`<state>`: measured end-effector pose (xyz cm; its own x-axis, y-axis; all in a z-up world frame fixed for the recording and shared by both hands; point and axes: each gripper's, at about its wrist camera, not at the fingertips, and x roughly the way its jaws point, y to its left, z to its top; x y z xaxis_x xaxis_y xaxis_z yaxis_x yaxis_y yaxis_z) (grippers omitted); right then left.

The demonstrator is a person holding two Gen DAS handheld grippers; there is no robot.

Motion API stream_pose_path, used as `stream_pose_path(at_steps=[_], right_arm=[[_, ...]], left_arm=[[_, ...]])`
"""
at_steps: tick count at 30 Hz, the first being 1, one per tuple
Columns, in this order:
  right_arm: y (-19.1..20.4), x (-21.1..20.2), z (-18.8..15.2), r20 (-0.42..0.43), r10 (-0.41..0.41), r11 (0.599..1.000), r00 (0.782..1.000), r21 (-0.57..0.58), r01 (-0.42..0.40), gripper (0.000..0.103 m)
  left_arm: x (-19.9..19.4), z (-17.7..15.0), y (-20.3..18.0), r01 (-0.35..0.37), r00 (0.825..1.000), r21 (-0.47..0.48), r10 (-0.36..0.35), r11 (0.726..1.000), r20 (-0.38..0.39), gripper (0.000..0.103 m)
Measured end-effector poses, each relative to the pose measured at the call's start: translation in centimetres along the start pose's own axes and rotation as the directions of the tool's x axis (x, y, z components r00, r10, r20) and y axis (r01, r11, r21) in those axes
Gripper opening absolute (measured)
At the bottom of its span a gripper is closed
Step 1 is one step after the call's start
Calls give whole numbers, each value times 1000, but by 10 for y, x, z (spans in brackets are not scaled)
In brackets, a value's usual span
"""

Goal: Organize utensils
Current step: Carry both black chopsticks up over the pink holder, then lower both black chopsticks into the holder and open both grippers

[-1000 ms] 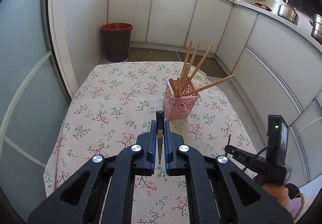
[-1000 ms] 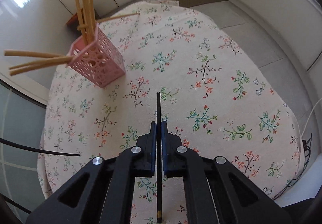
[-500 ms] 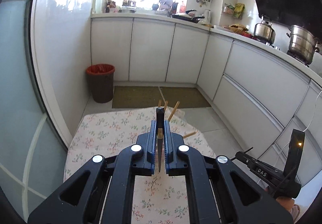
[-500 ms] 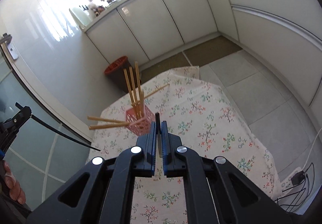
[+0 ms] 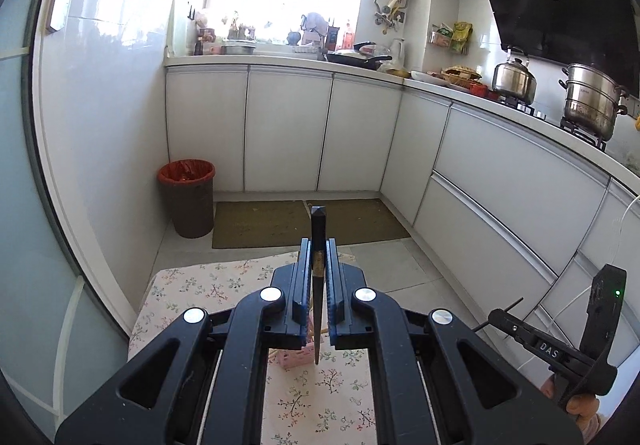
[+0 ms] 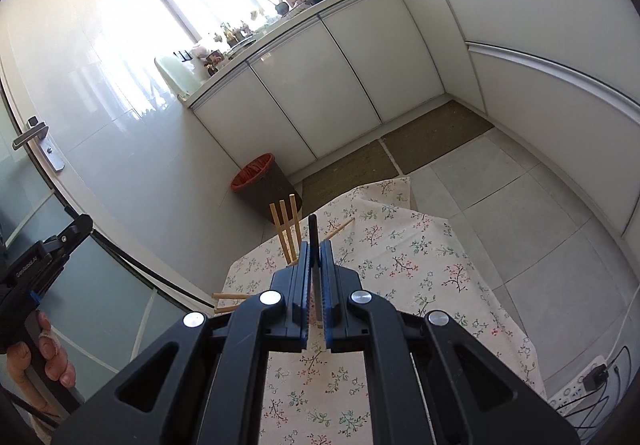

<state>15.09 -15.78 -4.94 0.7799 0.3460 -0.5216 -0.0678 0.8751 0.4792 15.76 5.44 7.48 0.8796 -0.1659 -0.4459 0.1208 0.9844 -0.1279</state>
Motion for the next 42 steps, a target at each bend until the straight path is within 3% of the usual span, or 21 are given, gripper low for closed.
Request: stream_pose_path(at_steps=[20,23,28,34,37,42], right_arm=[[-7,15,7,-1,-6,1000,1000,-31,6,5],[-4,15,9,-5,14,1000,1000,-25,-14,5],[12,11,14,13,53,997,999,-53,-52,5],[50,18,23,42,85,989,995,-125,-79,5],[71,34,27,44,88,983,995,-167,-79,5],[100,76,24,56,45,966,997,-255,-29,5]], left_arm=[[128,-22,27,-124,987,-58,118,991,-106,7],[142,-29,27,-120,979,-44,111,992,-173,8],[125,-34,35,-102,982,-93,86,990,-167,14],[81,-26,50,-81,995,-181,68,980,-74,27],[61,-32,69,-90,996,-260,85,961,-30,40],[54,-59,105,-126,992,-368,117,921,-46,41]])
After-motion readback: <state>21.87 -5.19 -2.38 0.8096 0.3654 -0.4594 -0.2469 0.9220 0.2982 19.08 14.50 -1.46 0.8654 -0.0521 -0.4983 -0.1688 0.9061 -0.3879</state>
